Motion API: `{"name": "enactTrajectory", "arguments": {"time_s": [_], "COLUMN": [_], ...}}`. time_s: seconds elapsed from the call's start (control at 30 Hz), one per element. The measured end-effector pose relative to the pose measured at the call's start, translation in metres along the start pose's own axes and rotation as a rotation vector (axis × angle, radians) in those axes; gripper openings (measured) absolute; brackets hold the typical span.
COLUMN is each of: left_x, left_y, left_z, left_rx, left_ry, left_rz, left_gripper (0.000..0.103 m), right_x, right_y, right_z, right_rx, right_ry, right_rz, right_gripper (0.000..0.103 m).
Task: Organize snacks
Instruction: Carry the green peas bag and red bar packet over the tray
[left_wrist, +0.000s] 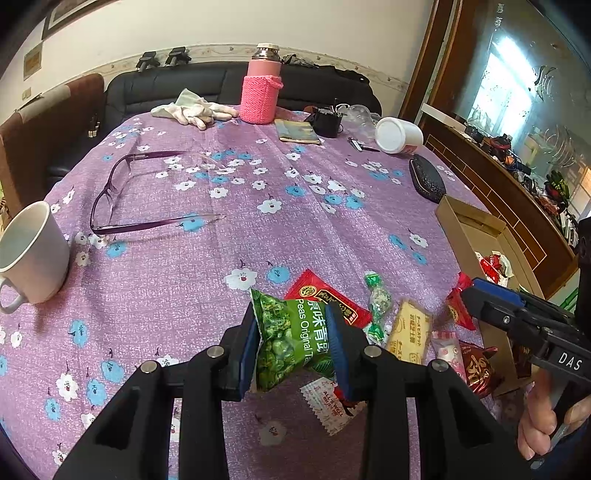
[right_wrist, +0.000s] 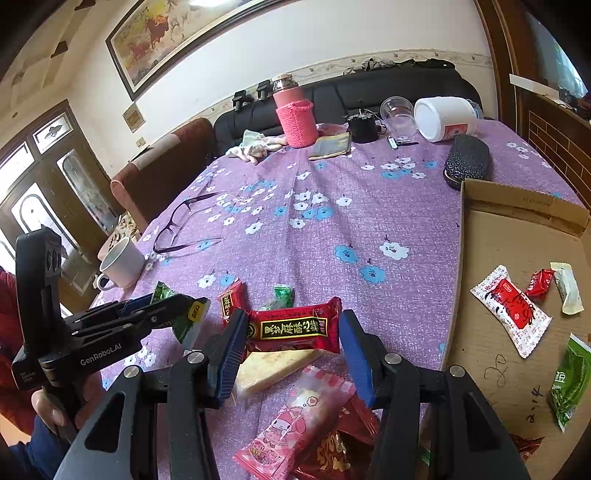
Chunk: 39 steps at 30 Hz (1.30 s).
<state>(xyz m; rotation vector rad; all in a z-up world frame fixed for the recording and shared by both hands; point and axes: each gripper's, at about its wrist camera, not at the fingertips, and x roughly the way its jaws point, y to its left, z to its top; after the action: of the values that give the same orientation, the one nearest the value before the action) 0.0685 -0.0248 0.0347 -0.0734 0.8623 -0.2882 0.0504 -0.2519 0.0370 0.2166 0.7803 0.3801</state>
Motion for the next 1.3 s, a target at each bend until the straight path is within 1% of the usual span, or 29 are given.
{"name": "enactTrajectory", "arguments": {"time_s": [0.37, 0.53, 0.67, 0.8, 0.93, 1.07, 1.17, 1.3], "left_x": [0.002, 0.002, -0.002, -0.011, -0.018, -0.023, -0.026, -0.029], "left_y": [0.002, 0.003, -0.004, -0.018, -0.031, -0.047, -0.064, -0.093], "left_z": [0.000, 0.001, 0.002, 0.003, 0.005, 0.009, 0.012, 0.016], "left_rx": [-0.008, -0.023, -0.012, 0.015, 0.033, 0.049, 0.074, 0.119], "left_ry": [0.002, 0.006, 0.006, -0.004, -0.010, -0.014, -0.018, -0.026], "left_rz": [-0.003, -0.030, -0.046, -0.060, -0.074, -0.097, -0.111, -0.135], "left_gripper": [0.034, 0.034, 0.034, 0.034, 0.034, 0.034, 0.034, 0.034], "right_x": [-0.001, -0.005, -0.011, -0.017, -0.024, -0.032, -0.040, -0.056], "right_y": [-0.004, -0.011, -0.022, -0.035, -0.051, -0.067, -0.078, -0.100], "right_z": [0.000, 0.003, 0.006, 0.010, 0.014, 0.016, 0.017, 0.018], "right_rx": [0.024, 0.045, 0.077, 0.123, 0.175, 0.228, 0.259, 0.326], "right_ry": [-0.007, -0.024, -0.045, -0.067, -0.088, -0.105, -0.119, -0.154], "right_rz": [-0.002, -0.015, -0.036, -0.053, -0.098, -0.119, -0.159, -0.182], "right_gripper": [0.055, 0.055, 0.055, 0.055, 0.055, 0.055, 0.055, 0.055]}}
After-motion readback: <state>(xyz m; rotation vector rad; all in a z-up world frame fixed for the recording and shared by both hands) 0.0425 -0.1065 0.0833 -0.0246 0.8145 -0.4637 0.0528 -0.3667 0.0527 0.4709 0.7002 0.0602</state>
